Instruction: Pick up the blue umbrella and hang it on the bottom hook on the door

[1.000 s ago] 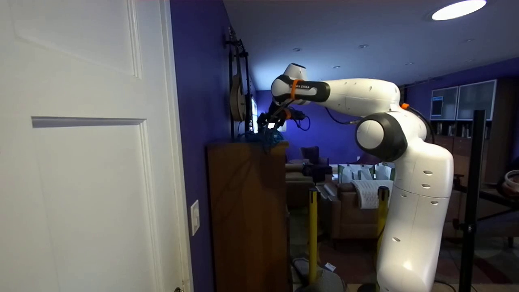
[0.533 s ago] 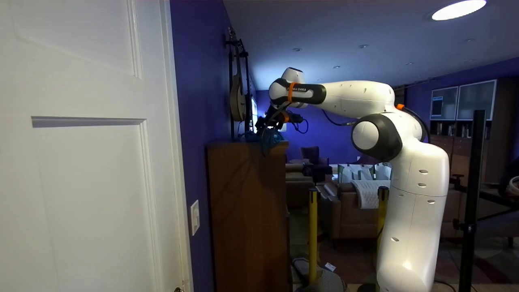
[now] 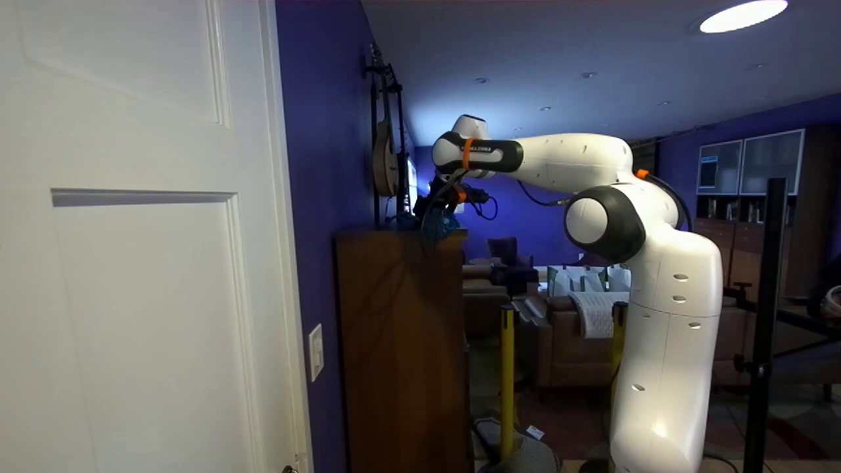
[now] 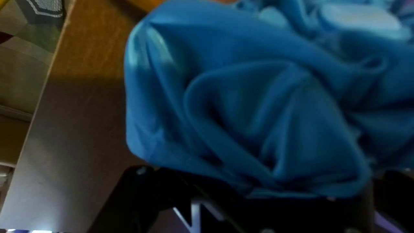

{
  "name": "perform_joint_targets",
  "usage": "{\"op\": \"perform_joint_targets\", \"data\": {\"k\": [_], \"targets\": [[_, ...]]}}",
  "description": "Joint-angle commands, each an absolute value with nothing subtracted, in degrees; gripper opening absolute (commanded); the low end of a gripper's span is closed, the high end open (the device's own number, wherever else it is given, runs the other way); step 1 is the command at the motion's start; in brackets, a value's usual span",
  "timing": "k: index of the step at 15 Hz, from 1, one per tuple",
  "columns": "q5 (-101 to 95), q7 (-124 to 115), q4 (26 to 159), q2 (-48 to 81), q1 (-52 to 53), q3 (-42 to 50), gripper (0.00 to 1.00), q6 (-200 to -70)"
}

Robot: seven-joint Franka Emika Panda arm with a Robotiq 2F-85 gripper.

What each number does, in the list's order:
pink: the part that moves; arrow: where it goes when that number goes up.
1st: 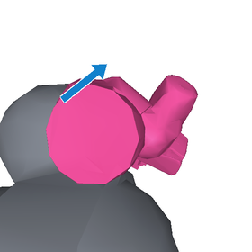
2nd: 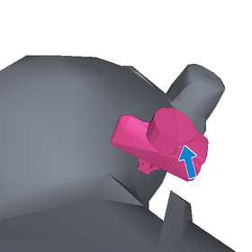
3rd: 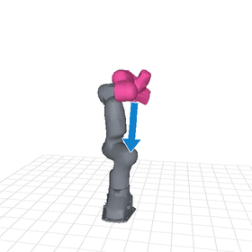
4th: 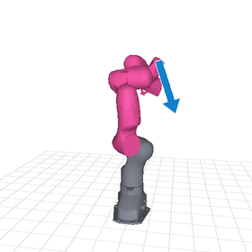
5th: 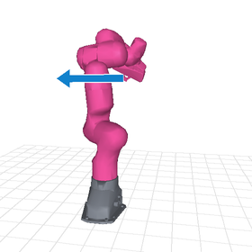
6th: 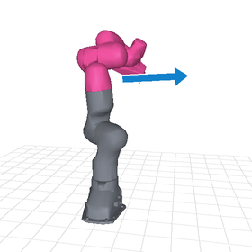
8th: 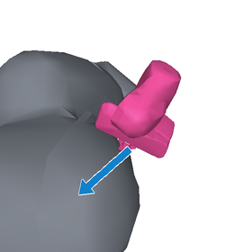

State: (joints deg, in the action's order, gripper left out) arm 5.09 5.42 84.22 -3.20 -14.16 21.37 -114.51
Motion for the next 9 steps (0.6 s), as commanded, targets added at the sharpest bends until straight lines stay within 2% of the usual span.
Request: {"op": "perform_joint_targets", "data": {"k": [1,4,9], "targets": [[7.0,6.9,81.6,-1.9,-15.5,20.8,0.53,-112.0],[7.0,7.2,80.9,-1.8,-15.5,20.8,0.31,-111.4],[9.3,11.0,81.1,-2.5,-15.3,20.8,0.16,-111.6]]}}
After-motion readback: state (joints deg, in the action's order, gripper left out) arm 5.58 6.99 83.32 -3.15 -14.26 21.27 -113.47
